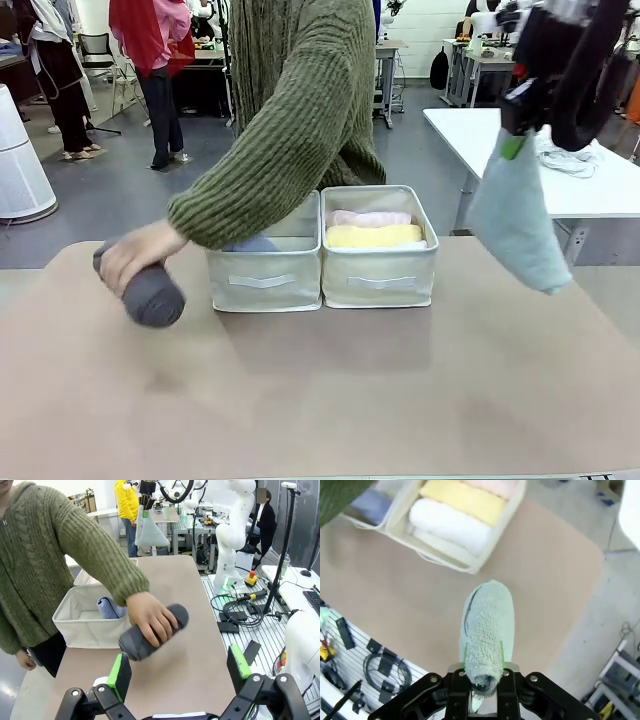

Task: Sort the towels based on their folding style.
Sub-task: Pick up another triangle-folded towel from the table and place it in the left Fabric basket.

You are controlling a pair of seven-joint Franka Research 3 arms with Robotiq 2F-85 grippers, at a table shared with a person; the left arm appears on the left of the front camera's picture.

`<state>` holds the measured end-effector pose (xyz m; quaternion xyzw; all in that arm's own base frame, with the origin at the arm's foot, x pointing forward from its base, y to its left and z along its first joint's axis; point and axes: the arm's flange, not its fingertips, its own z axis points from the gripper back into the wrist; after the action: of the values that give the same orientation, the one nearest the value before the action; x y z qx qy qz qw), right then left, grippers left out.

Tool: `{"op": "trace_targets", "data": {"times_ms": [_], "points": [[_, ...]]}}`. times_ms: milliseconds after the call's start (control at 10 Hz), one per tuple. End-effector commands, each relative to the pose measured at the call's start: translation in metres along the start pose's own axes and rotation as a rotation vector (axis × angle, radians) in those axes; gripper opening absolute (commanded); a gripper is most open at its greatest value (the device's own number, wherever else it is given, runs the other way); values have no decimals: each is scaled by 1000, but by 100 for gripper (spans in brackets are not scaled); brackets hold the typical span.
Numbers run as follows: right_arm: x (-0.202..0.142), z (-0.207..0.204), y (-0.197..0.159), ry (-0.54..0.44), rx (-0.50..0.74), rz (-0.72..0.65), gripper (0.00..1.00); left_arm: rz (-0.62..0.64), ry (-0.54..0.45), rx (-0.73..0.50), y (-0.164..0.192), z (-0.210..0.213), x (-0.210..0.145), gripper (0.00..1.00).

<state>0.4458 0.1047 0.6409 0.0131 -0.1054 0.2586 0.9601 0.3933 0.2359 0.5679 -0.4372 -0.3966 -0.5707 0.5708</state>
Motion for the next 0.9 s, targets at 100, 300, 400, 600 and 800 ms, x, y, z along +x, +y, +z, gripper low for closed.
{"op": "trace_targets", "data": {"times_ms": [100,300,400,600,800], "points": [[12,8,13,-59,63,89,0,-2,1,6,-2,3,1,100],[-25,9,-17,-58,6,12,0,-2,1,6,-2,3,1,100],[-59,13,-48,-71,-21,-91,0,-2,1,6,-2,3,1,100],[-163,19,-115,-94,4,-301,0,-2,1,6,-2,3,1,100],[-209,9,-133,-157,40,-343,0,-2,1,6,-2,3,1,100]]}}
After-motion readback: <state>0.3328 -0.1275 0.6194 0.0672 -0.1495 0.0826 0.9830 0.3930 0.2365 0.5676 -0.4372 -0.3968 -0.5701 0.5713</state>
